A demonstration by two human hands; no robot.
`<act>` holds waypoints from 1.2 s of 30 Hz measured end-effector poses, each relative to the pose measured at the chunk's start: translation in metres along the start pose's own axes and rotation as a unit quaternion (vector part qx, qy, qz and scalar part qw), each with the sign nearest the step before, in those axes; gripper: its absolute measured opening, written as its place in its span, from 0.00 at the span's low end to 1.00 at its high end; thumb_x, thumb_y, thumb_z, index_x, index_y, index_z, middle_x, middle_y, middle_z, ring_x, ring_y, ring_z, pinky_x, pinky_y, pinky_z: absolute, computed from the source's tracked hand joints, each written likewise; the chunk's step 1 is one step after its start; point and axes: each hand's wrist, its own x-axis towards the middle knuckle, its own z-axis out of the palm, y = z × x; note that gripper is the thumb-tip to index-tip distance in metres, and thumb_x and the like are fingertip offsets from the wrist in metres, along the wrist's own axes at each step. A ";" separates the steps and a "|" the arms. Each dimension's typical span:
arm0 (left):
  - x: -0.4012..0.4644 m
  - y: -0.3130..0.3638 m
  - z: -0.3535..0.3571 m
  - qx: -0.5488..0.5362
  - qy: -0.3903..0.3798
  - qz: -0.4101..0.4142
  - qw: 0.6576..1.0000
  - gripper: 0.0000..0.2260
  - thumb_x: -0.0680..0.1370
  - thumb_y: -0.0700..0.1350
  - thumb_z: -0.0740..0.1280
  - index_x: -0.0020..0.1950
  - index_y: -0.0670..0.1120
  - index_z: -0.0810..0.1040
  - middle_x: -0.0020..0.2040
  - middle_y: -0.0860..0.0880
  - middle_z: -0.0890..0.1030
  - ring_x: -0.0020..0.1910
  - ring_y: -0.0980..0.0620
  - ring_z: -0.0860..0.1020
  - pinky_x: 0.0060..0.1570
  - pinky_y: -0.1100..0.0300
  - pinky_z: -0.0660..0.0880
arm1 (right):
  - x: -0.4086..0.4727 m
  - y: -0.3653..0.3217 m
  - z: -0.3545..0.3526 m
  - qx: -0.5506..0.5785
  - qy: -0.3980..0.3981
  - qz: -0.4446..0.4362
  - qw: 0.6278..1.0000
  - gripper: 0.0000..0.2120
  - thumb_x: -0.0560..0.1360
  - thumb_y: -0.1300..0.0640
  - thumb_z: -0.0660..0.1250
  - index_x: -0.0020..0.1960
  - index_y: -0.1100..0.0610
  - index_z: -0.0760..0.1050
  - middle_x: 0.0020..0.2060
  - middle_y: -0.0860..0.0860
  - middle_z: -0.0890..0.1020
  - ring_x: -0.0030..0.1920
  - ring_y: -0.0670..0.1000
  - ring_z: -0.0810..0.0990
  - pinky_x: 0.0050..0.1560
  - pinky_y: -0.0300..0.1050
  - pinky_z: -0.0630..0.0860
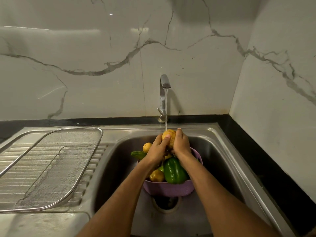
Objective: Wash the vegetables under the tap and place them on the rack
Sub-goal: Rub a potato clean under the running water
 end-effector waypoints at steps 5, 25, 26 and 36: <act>0.001 -0.009 0.006 0.003 0.023 0.014 1.000 0.16 0.87 0.52 0.57 0.73 0.48 0.70 0.61 0.44 0.79 0.50 0.58 0.81 0.44 0.67 0.79 | -0.001 0.000 -0.003 -0.010 -0.005 0.021 1.000 0.23 0.87 0.44 0.47 0.50 0.57 0.74 0.42 0.59 0.79 0.42 0.55 0.81 0.48 0.52 0.81; 0.013 -0.009 0.005 -0.118 0.100 -0.082 0.985 0.18 0.86 0.60 0.54 0.59 0.49 0.78 0.54 0.42 0.82 0.52 0.47 0.81 0.49 0.53 0.81 | -0.013 0.002 0.004 -0.133 0.017 -0.113 0.985 0.22 0.87 0.42 0.44 0.56 0.54 0.72 0.45 0.52 0.79 0.45 0.46 0.79 0.41 0.39 0.72; 0.015 -0.010 0.003 -0.119 0.110 -0.089 0.983 0.20 0.86 0.60 0.54 0.57 0.47 0.78 0.48 0.41 0.82 0.44 0.49 0.81 0.43 0.55 0.81 | -0.015 0.002 0.004 -0.147 0.017 -0.128 0.981 0.22 0.87 0.42 0.44 0.56 0.53 0.72 0.44 0.51 0.78 0.44 0.45 0.78 0.40 0.38 0.71; 0.011 -0.014 0.005 -0.045 0.088 0.034 0.995 0.17 0.87 0.53 0.53 0.62 0.46 0.77 0.36 0.48 0.80 0.33 0.55 0.79 0.31 0.66 0.76 | -0.002 -0.006 -0.004 0.028 0.025 -0.036 0.999 0.17 0.88 0.44 0.46 0.54 0.51 0.69 0.44 0.52 0.76 0.44 0.49 0.78 0.49 0.46 0.75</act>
